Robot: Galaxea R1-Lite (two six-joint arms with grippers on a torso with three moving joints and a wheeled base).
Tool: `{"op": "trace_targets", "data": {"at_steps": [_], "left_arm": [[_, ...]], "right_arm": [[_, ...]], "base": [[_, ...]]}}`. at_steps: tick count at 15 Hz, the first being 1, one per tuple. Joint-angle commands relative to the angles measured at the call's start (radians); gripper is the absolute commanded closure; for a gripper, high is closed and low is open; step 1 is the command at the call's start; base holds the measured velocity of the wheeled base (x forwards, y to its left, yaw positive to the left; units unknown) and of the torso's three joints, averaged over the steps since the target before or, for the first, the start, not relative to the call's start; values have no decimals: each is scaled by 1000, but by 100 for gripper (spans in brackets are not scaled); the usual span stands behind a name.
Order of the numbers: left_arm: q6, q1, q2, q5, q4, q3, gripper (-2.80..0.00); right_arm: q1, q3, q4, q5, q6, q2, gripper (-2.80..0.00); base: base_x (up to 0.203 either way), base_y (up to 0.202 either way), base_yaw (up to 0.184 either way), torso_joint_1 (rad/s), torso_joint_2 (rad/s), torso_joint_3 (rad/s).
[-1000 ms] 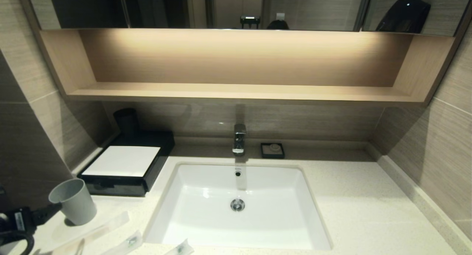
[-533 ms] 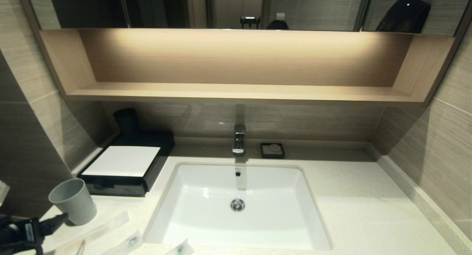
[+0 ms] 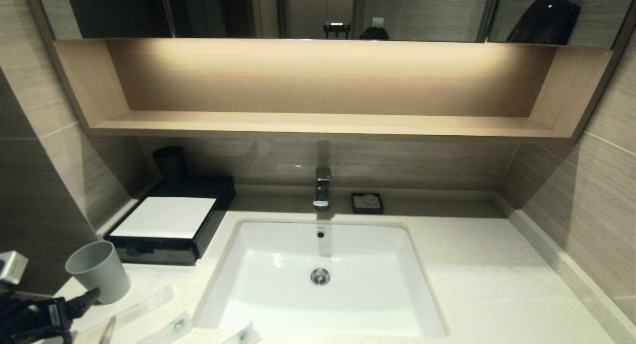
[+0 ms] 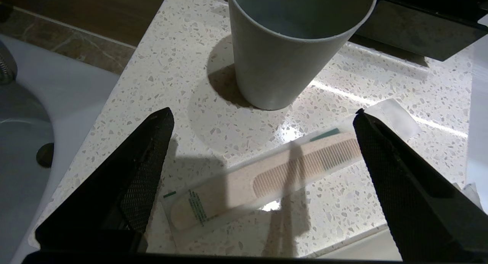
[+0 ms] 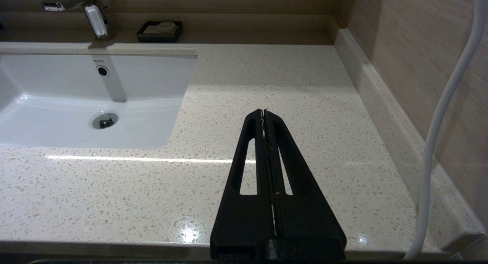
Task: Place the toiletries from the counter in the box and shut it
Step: Place the cup on the table
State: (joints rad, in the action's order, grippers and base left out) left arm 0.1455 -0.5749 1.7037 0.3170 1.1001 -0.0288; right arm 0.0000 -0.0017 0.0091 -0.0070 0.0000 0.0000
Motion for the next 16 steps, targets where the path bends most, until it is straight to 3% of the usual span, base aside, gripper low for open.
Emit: {"op": "trace_targets", "data": {"at_steps": [1, 5, 10, 16], "left_arm": [[0, 0, 119, 2, 114, 24, -280], [0, 0, 151, 13, 128, 26, -280], [2, 1, 175, 82, 145, 24, -280], [8, 5, 324, 83, 319, 26, -280]], "right_arm": [[0, 0, 0, -1, 1, 0, 0], [0, 0, 0, -1, 0, 0, 0], [0, 0, 0, -1, 0, 0, 0], [0, 0, 0, -1, 0, 0, 0]], "base": [[0, 0, 0, 0, 0, 0], [0, 0, 0, 0, 0, 0], [0, 0, 0, 0, 0, 0], [0, 0, 0, 0, 0, 0]]}}
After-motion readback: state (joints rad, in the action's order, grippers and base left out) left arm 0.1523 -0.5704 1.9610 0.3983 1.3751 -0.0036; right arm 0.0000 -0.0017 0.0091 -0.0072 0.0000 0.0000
